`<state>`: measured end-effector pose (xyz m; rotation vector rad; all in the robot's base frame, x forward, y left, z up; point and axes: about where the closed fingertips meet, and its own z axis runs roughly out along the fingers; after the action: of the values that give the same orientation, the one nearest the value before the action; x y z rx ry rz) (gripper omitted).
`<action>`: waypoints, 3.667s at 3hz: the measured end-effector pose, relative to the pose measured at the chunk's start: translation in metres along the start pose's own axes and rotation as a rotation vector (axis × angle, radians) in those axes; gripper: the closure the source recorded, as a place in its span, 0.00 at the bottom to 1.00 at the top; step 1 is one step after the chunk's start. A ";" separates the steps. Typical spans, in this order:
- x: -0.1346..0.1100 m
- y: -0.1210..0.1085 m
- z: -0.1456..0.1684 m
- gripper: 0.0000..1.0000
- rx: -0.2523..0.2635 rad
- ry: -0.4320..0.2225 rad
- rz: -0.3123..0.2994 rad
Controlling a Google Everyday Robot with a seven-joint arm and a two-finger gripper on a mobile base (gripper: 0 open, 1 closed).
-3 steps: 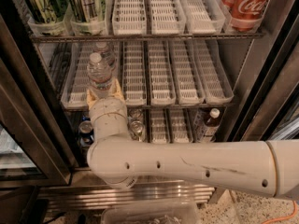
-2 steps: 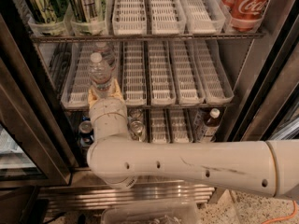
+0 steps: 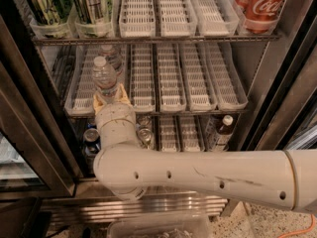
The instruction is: Pick water bottle from middle shelf of fridge
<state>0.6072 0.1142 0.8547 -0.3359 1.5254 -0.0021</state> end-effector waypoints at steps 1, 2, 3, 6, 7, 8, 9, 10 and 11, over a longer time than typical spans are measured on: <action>-0.024 -0.002 0.000 1.00 -0.009 -0.046 0.032; -0.031 -0.004 0.001 1.00 -0.005 -0.073 0.049; -0.030 -0.007 -0.006 1.00 -0.006 -0.066 0.059; -0.063 -0.065 -0.063 1.00 0.020 -0.064 0.136; -0.063 -0.065 -0.063 1.00 0.020 -0.064 0.136; -0.059 -0.078 -0.078 1.00 0.026 -0.040 0.112; -0.054 -0.103 -0.108 1.00 0.061 -0.009 0.086; -0.054 -0.139 -0.132 1.00 0.114 0.005 0.061; -0.053 -0.169 -0.147 1.00 0.149 0.016 0.042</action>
Offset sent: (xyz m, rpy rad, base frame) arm 0.0013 0.0026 0.0770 0.1185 -0.1171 0.0272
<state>0.4957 -0.0674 0.9414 -0.1854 1.5381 -0.0848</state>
